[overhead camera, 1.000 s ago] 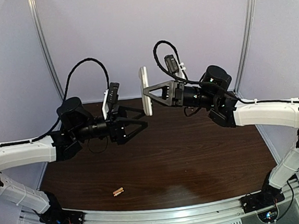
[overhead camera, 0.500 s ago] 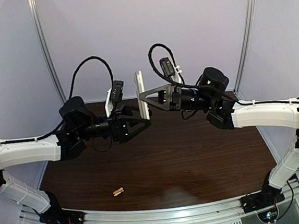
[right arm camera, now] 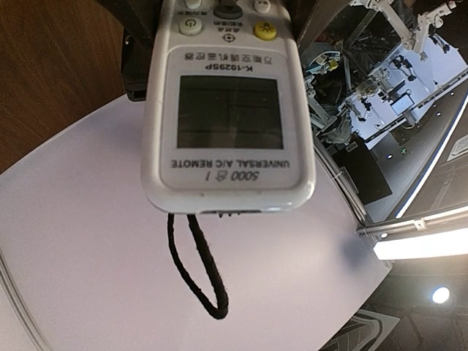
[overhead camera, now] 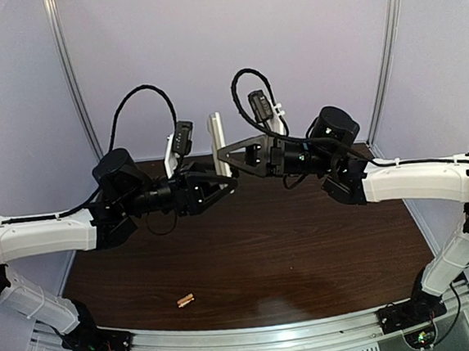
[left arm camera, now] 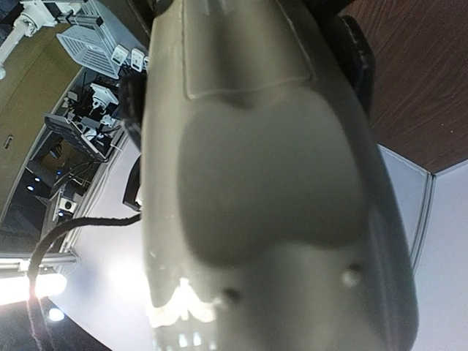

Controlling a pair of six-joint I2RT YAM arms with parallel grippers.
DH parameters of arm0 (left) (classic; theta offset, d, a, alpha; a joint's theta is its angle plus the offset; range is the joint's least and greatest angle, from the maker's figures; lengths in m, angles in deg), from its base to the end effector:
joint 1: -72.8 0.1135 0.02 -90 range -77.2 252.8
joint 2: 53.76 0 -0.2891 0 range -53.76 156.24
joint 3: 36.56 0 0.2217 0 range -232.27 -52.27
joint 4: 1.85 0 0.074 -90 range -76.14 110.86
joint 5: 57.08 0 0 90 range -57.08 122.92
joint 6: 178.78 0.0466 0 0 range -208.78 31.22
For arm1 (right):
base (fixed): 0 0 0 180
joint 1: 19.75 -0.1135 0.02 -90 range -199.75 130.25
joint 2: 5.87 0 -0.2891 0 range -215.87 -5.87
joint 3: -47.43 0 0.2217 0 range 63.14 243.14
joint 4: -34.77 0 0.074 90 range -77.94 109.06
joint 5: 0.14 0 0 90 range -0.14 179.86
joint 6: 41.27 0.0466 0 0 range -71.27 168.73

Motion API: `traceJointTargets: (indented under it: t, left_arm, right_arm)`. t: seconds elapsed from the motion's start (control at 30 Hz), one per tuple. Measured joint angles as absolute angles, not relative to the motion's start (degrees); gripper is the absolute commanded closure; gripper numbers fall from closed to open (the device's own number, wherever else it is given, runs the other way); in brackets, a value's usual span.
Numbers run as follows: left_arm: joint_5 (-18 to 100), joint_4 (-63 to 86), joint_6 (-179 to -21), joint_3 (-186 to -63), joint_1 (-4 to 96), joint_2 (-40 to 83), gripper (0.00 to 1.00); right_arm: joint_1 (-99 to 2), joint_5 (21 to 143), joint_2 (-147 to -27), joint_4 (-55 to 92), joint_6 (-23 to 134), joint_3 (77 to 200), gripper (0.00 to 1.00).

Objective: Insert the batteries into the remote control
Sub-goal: Pass from the right arm to the left

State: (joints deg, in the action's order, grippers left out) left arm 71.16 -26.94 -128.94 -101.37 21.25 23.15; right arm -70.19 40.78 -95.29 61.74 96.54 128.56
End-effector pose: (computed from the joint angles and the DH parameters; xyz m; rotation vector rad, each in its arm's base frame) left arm 0.1509 -0.2365 0.3735 0.8047 1.4374 -1.7268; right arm 0.1865 0.2811 0.4041 -0.9275 1.3864 1.9035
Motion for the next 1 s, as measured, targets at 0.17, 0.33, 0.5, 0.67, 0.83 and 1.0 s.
traceJointTargets:
  t: [0.17,0.33,0.5,0.67,0.83,1.0]
  left_arm:
    - [70.66,-26.28,-129.86,-101.46,21.21,23.24,0.60]
    - [69.37,-23.77,-127.82,-101.50,21.19,23.15,0.65]
    - [65.35,-15.22,-123.26,-102.05,21.21,21.79,0.67]
    - [60.17,-4.97,-118.45,-104.49,21.19,20.00,0.70]
    - [54.77,2.72,-114.53,-107.44,21.21,19.94,0.70]
    - [51.07,8.21,-112.17,-108.71,21.21,20.50,0.72]
  right_arm:
    - [-70.19,40.65,-95.18,61.63,94.44,128.54,0.40]
    - [-70.12,41.92,-93.57,56.67,92.61,128.30,0.11]
    - [-69.60,46.73,-88.93,41.13,86.05,129.42,0.00]
    - [-69.49,56.39,-83.29,21.32,77.52,133.46,0.00]
    - [-69.42,65.59,-76.47,9.78,74.99,133.88,0.00]
    - [-69.03,72.37,-74.92,0.56,74.40,135.27,0.00]
